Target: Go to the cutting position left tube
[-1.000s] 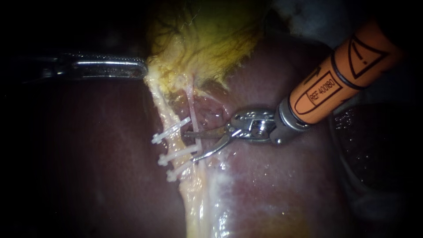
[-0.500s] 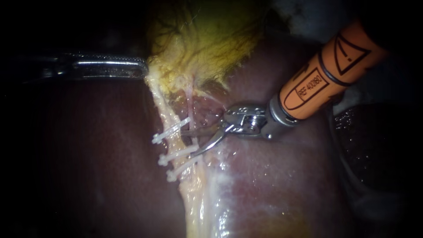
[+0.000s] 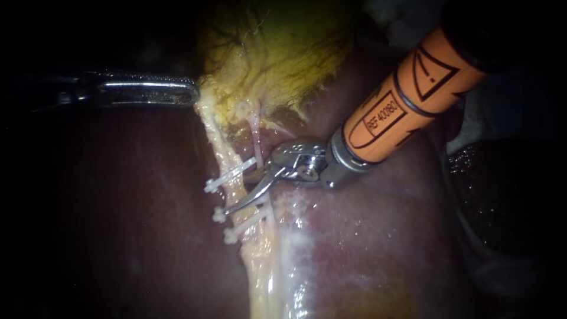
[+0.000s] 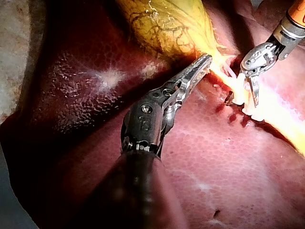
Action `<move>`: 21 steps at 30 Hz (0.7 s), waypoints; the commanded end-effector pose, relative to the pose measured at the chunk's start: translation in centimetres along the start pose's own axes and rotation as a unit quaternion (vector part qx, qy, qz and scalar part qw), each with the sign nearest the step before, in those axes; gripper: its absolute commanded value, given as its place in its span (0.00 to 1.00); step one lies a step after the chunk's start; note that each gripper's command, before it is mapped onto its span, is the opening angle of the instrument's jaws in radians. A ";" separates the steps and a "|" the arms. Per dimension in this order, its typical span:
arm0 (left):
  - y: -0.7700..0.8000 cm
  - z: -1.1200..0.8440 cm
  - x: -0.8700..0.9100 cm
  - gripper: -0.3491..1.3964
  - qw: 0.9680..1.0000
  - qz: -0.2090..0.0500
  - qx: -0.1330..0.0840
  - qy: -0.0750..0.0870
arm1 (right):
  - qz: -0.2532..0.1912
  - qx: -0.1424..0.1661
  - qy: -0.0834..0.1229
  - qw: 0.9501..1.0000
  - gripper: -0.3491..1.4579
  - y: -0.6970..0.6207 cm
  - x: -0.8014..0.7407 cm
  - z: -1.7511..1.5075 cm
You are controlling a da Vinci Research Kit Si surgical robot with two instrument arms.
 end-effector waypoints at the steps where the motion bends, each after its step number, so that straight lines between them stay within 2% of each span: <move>1: 0.00 0.00 0.00 0.00 1.000 0.000 0.000 0.000 | -0.001 0.000 0.002 1.000 0.87 0.01 0.02 0.03; 4: 0.00 0.00 0.00 0.00 1.000 0.000 0.000 0.000 | 0.002 0.003 0.008 1.000 0.87 0.03 0.05 0.08; 8: 0.00 0.00 0.00 0.00 1.000 0.000 0.000 0.000 | 0.006 0.013 0.024 1.000 0.87 0.03 0.08 0.14; 11: 0.00 0.00 0.00 0.00 1.000 0.000 0.000 0.000 | 0.009 0.015 0.026 1.000 0.87 0.02 0.10 0.19; 14: 0.00 0.00 0.00 0.00 1.000 0.000 0.000 0.000 | 0.010 0.024 0.033 0.999 0.87 -0.02 0.11 0.24; 21: 0.00 -0.01 0.00 0.00 1.000 0.000 0.000 0.000 | 0.015 0.054 0.044 0.997 0.86 -0.20 0.19 0.32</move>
